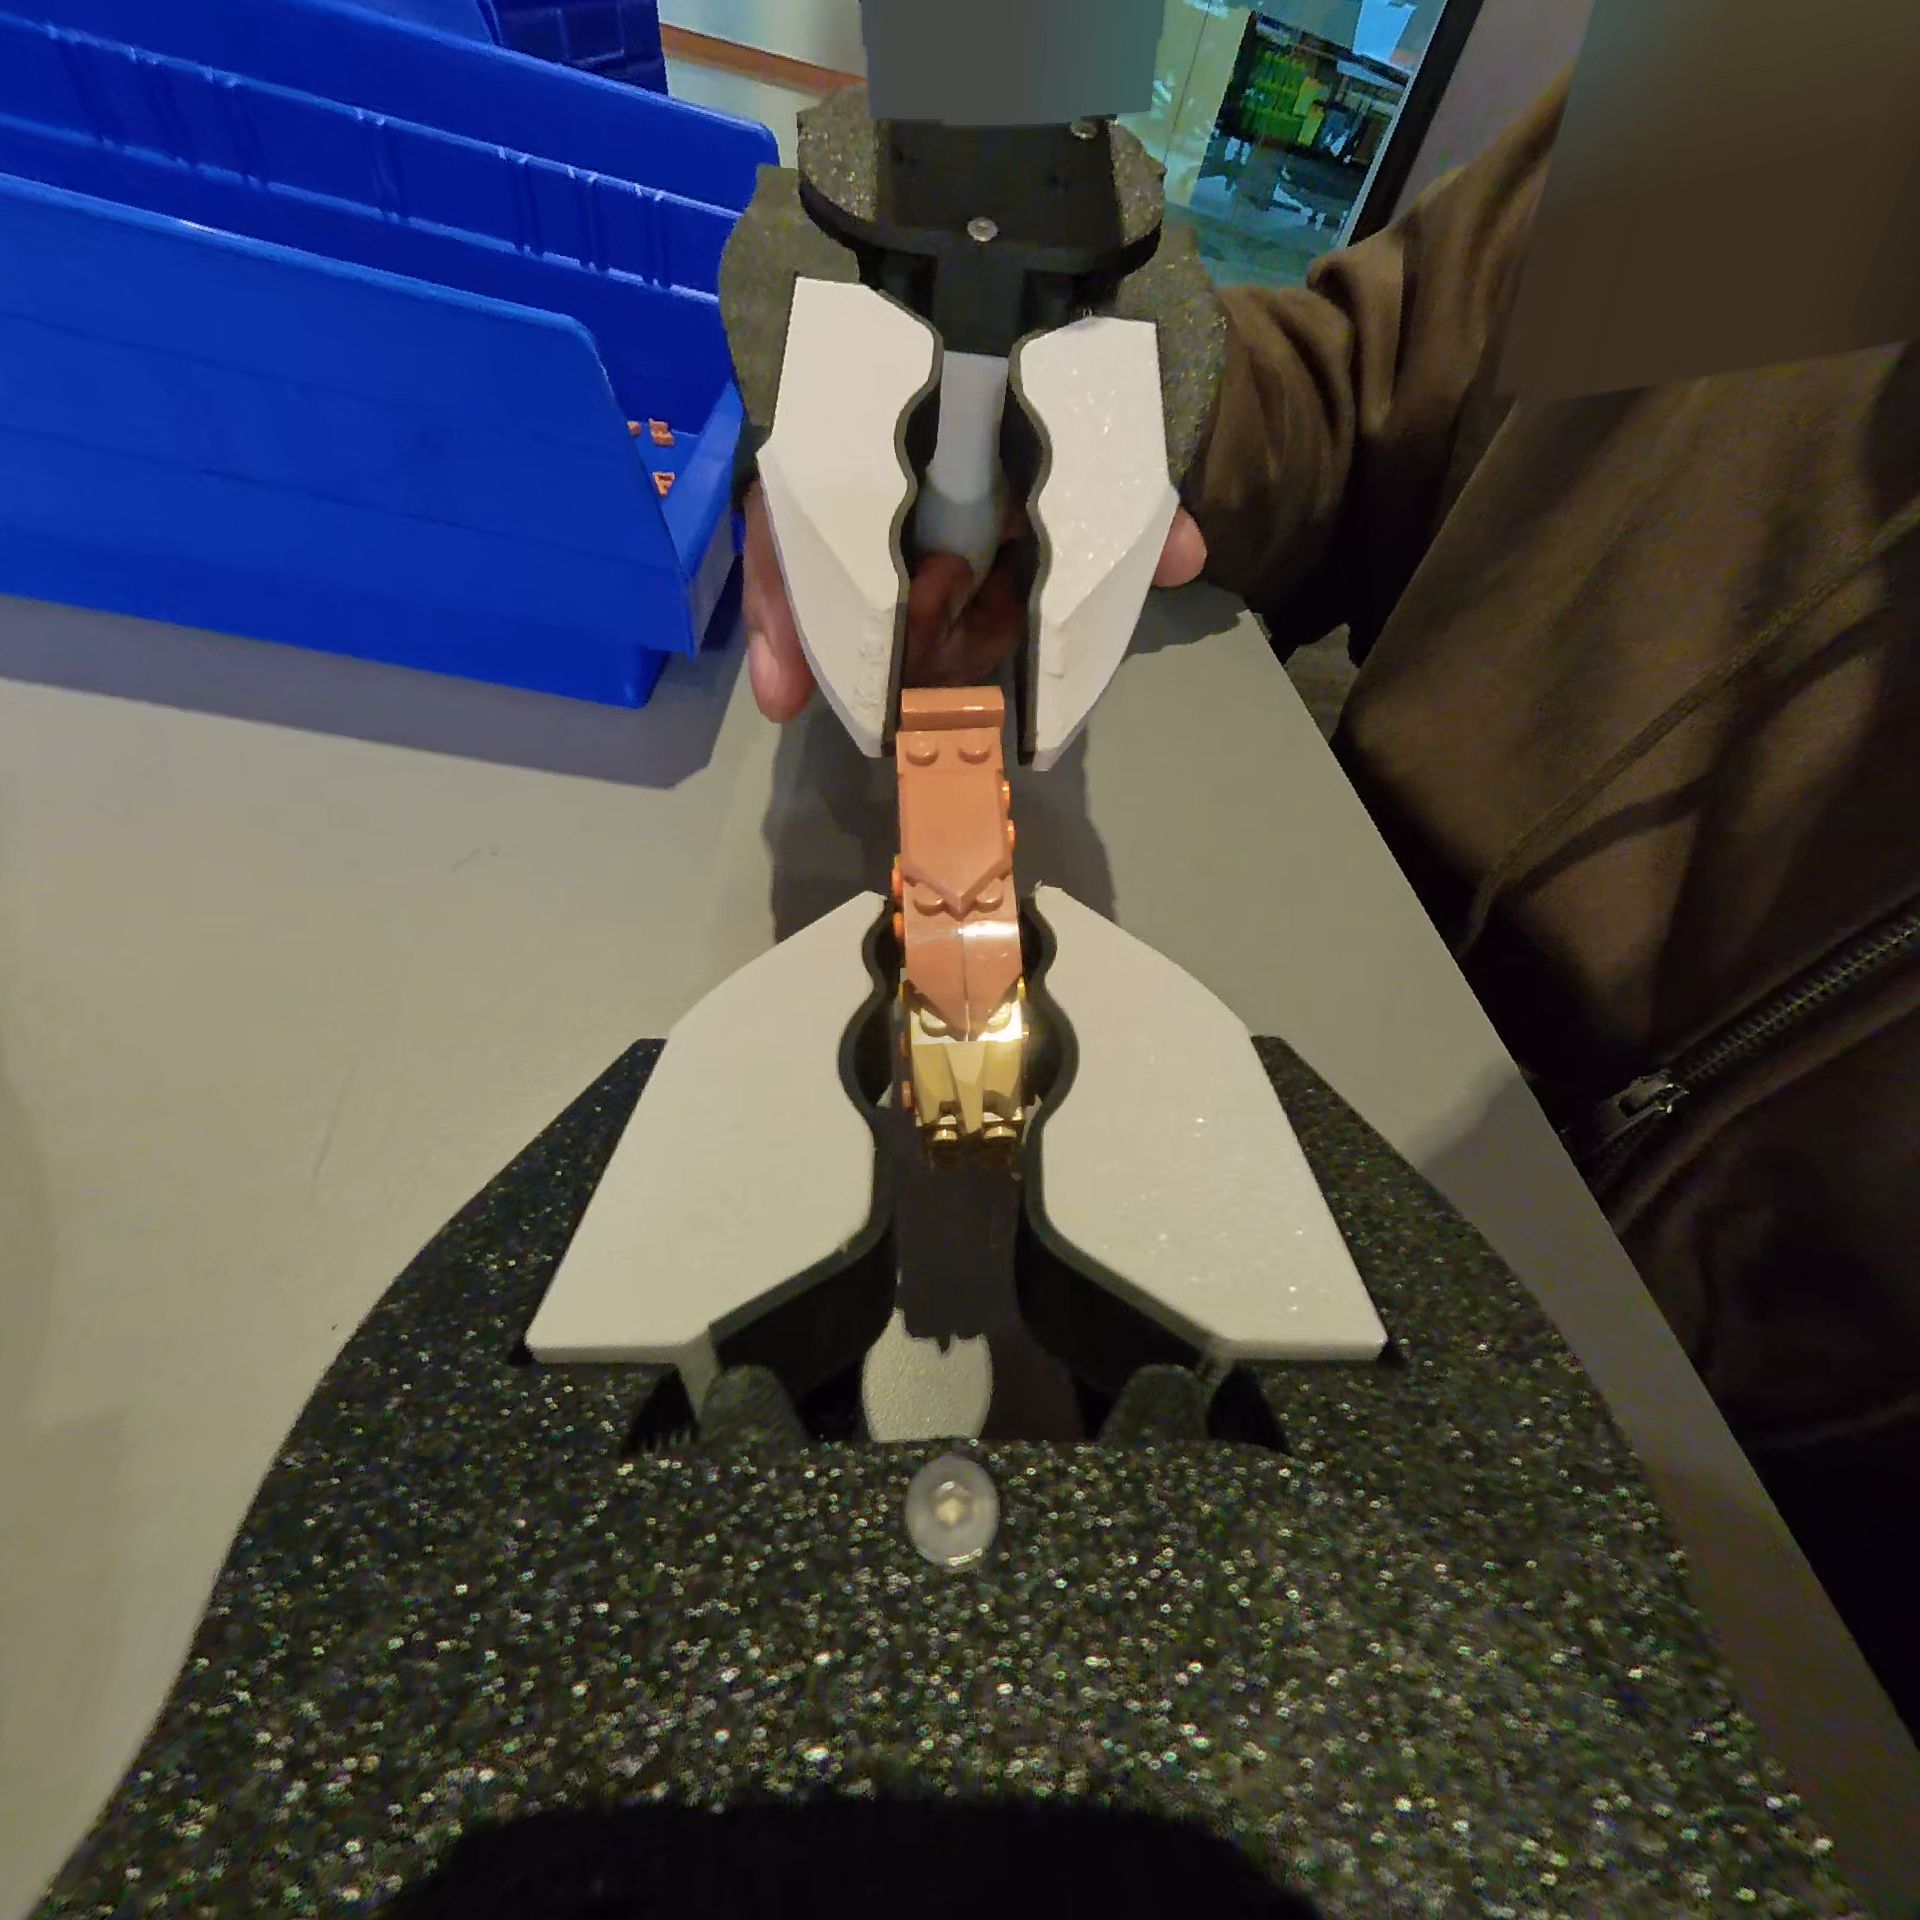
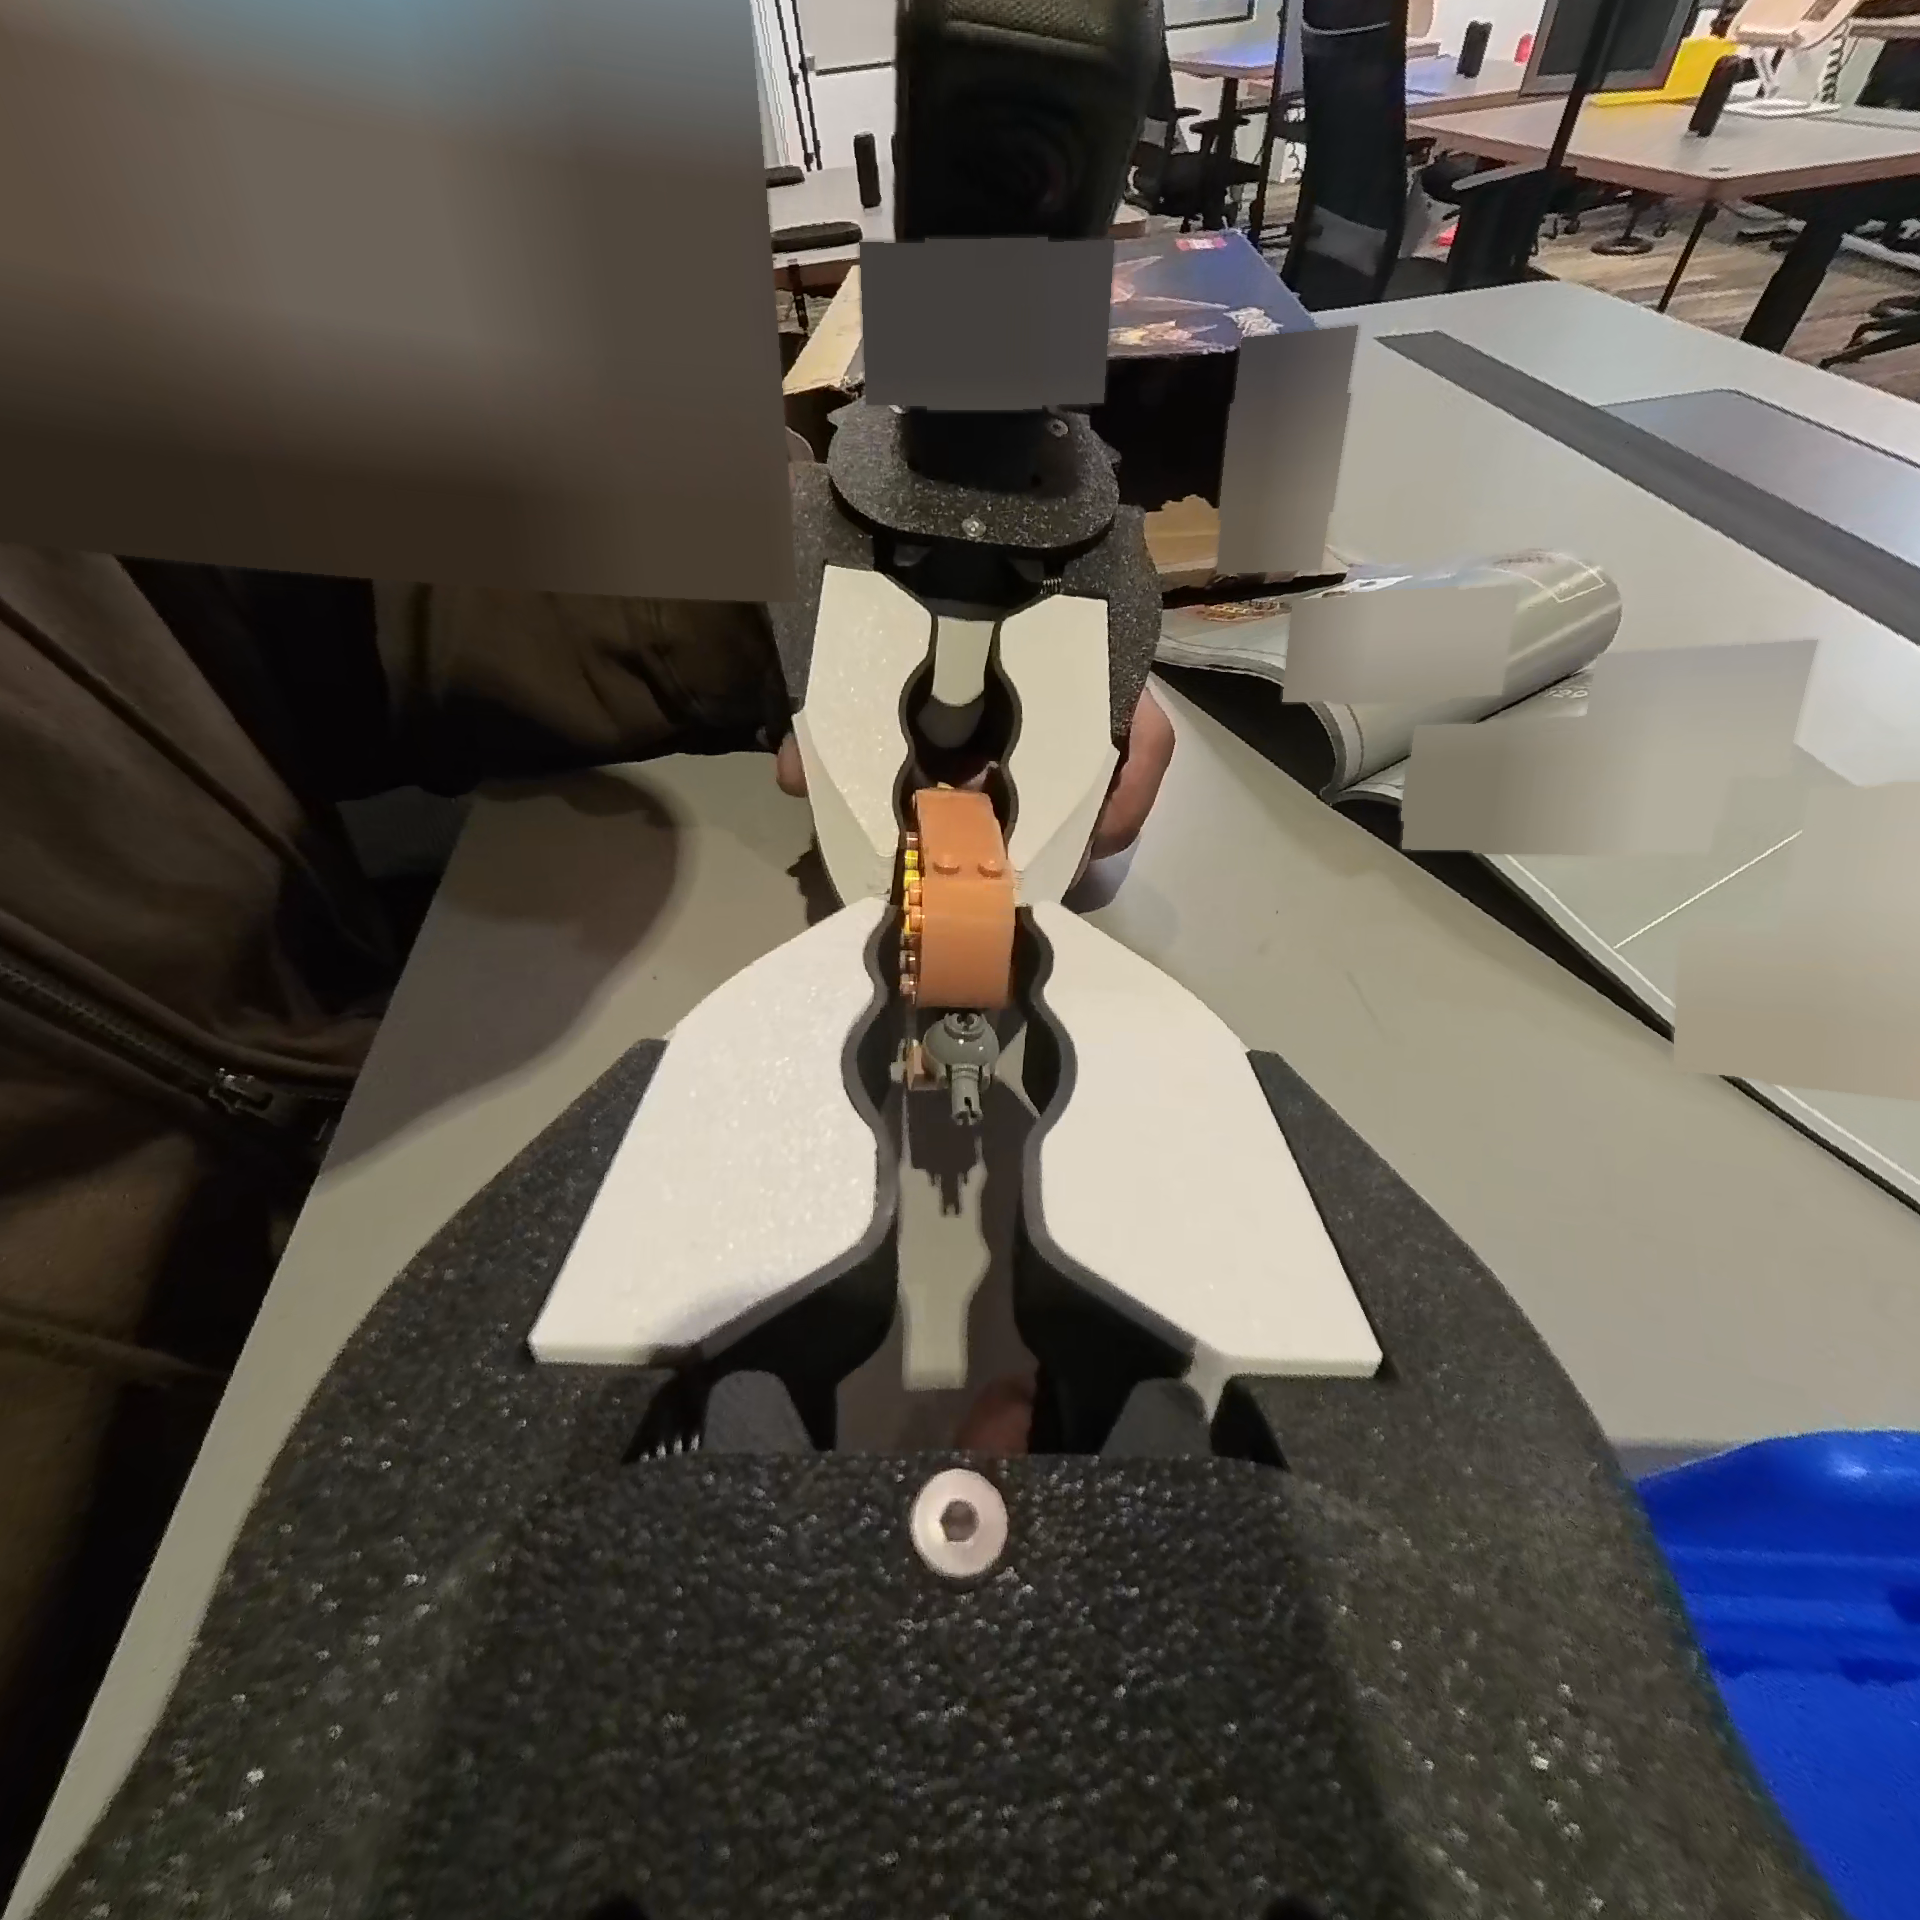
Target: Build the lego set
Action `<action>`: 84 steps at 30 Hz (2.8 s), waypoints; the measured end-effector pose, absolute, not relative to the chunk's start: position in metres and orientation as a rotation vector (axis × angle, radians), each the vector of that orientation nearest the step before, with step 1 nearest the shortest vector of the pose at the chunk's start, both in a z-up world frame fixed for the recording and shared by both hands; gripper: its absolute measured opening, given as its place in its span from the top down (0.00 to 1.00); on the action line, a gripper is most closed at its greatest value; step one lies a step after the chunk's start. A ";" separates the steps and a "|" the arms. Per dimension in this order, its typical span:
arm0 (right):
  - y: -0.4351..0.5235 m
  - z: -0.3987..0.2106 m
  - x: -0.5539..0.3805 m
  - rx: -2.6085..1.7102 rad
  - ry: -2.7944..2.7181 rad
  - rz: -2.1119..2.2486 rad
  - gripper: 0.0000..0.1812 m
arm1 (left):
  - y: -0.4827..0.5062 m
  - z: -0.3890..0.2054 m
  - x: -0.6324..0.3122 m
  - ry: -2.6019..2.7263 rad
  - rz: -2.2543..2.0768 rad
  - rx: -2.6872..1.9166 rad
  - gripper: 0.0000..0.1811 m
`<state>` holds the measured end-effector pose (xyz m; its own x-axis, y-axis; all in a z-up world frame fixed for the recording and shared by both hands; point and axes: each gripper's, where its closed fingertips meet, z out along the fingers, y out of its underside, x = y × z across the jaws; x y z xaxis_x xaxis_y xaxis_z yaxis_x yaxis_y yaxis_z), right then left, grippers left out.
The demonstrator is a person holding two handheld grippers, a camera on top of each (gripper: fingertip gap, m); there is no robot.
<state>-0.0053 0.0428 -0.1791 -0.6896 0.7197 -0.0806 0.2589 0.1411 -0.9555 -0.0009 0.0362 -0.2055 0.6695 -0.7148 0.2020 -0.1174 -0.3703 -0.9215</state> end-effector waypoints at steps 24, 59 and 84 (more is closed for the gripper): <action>0.045 -0.179 -0.006 -0.915 -2.003 1.527 0.83 | 0.037 -0.207 -0.002 0.646 -0.731 -1.886 0.88; 0.128 -0.128 -0.015 -1.088 -1.321 1.314 0.91 | 0.030 -0.259 -0.022 0.796 -0.377 -2.199 0.85; 0.078 -0.233 0.190 -1.537 -1.883 0.803 0.74 | 0.020 -0.200 -0.044 0.513 -0.136 -1.990 0.64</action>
